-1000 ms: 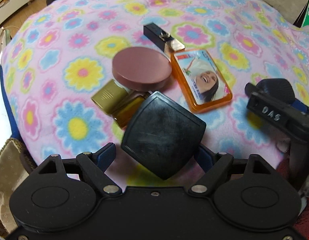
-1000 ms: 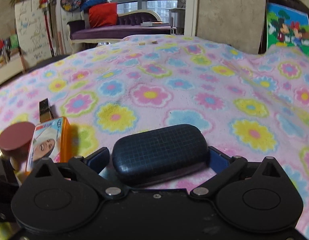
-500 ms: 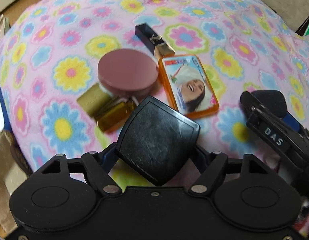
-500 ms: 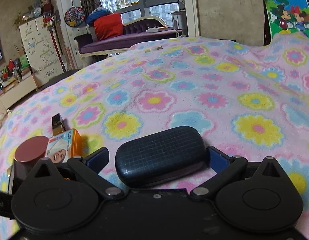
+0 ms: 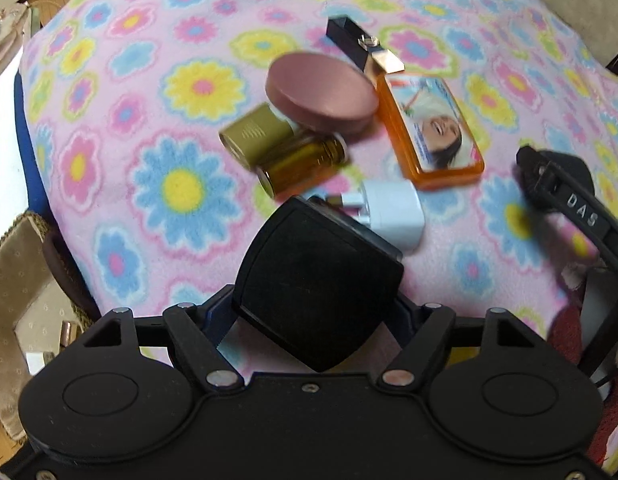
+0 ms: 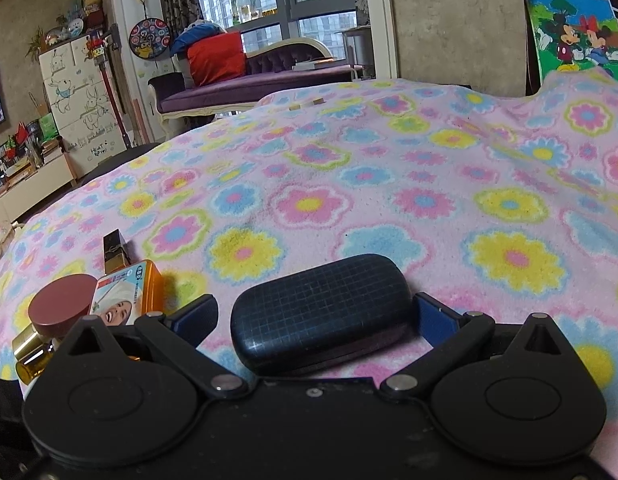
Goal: Organize rigid objects
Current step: 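Close the left tool on the black compact and lift it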
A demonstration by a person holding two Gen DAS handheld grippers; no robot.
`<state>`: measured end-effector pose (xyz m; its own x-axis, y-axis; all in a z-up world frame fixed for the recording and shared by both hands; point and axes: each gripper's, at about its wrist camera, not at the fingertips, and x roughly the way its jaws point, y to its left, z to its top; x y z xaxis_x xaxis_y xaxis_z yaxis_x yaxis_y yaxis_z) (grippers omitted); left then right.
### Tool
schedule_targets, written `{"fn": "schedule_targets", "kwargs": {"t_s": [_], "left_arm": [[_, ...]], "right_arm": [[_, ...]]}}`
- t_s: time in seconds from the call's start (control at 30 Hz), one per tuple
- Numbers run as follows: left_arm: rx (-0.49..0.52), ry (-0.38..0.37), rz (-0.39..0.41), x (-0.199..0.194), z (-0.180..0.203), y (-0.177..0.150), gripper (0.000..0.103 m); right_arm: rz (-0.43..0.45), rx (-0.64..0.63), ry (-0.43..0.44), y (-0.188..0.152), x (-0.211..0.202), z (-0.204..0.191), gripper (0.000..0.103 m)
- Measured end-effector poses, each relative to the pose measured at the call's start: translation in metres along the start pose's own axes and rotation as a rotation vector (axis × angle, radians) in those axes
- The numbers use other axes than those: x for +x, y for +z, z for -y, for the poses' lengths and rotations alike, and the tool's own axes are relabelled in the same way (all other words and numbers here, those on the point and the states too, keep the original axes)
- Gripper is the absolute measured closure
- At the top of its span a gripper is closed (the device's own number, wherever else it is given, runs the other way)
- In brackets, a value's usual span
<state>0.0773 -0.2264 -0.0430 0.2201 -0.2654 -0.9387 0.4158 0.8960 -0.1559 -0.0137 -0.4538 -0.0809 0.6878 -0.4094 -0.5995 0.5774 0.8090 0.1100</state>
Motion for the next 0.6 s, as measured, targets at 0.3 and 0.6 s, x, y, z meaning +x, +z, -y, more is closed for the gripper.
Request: {"fn": "schedule_targets", "kwargs": {"t_s": [0.3,0.6], "left_arm": [[0.000,-0.006,0.043,0.004,-0.004,0.008,0.031],[-0.126,-0.088,0.013,-0.006,-0.033,0.003,0.042]], "right_arm": [[0.018,-0.008,-0.006,-0.003,0.000,0.000,0.000],[0.016,-0.022,-0.025,-0.004,0.001,-0.004,0.000]]}}
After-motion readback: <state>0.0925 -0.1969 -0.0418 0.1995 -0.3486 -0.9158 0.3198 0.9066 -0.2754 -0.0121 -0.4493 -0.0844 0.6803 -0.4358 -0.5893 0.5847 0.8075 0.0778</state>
